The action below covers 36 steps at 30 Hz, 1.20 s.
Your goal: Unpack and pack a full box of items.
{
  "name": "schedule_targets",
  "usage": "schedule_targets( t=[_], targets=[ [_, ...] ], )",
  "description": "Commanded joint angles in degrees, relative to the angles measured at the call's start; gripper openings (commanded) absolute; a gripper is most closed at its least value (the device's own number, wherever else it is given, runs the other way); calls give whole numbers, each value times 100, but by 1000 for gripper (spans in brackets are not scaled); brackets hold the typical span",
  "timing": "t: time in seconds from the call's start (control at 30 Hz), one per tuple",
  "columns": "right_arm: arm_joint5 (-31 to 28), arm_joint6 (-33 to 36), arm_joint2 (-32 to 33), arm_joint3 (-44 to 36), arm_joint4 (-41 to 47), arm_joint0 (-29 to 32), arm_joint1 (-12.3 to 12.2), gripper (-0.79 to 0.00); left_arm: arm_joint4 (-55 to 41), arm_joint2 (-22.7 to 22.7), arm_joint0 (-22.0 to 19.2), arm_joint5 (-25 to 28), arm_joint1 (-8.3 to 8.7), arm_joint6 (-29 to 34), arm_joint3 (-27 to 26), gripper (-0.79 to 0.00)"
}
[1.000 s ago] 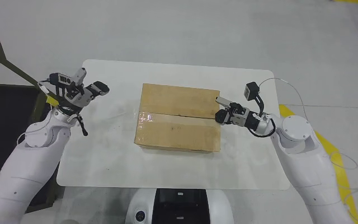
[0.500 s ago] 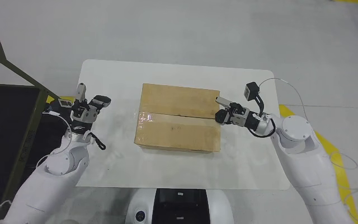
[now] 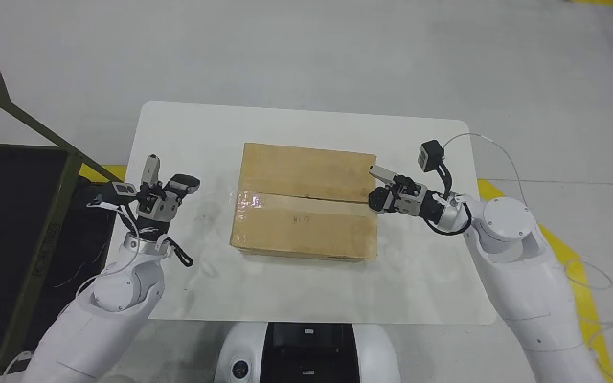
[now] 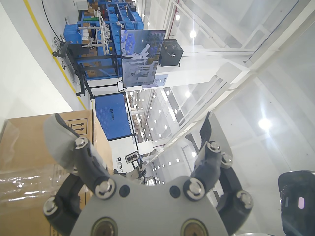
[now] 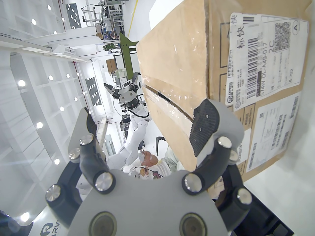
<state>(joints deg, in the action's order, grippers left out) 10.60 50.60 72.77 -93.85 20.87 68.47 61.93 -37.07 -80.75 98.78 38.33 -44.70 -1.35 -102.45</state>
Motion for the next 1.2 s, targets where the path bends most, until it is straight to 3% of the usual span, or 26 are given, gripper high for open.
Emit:
schedule_targets(
  t=[0.0,0.33,0.63,0.93,1.17],
  targets=[
    [0,0,0,0,0,0,0,0,0,0,0,0,0,0,0,0],
    [0,0,0,0,0,0,0,0,106,36,69,63,-94,-271,-131,0],
    [0,0,0,0,0,0,0,0,745,329,788,632,-281,-511,-454,0],
    [0,0,0,0,0,0,0,0,750,306,1329,1050,-372,-63,-459,0],
    [0,0,0,0,0,0,0,0,344,303,1216,725,-435,276,-125,0]
  ],
)
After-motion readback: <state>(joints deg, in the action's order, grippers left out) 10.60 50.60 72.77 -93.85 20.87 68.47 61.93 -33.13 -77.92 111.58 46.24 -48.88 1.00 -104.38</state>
